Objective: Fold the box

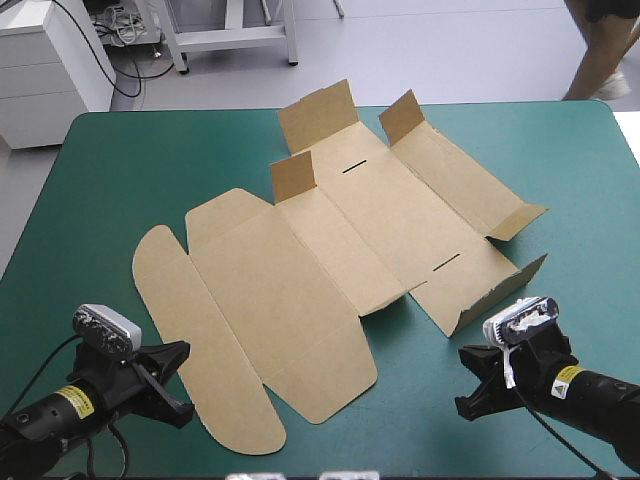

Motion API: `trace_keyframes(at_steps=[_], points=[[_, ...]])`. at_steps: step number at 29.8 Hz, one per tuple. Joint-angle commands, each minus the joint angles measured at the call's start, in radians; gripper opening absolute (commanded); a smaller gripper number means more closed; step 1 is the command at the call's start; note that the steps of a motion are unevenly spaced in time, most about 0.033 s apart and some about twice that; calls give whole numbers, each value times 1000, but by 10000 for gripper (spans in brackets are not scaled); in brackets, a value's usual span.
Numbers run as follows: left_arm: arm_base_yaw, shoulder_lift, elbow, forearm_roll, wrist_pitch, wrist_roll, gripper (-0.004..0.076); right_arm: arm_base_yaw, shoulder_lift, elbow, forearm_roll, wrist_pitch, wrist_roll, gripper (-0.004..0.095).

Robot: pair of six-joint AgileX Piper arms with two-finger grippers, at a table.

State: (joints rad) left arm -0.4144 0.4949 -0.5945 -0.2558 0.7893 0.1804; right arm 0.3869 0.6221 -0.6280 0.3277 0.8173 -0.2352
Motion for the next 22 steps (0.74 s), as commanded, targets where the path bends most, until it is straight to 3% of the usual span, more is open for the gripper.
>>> trace_keyframes(at_steps=[1, 13, 18, 22], points=[[-3, 5, -33, -22, -65, -7, -8, 2, 0, -37, 5, -26, -12, -21], [-3, 5, -33, -22, -65, -7, -8, 2, 0, -37, 2, -22, 30, 6], [-3, 5, -33, -22, -67, -7, -8, 2, 0, -37, 2, 16, 66, 204], [-3, 5, -33, -22, -69, -7, -8, 2, 0, -39, 4, 16, 133, 457]])
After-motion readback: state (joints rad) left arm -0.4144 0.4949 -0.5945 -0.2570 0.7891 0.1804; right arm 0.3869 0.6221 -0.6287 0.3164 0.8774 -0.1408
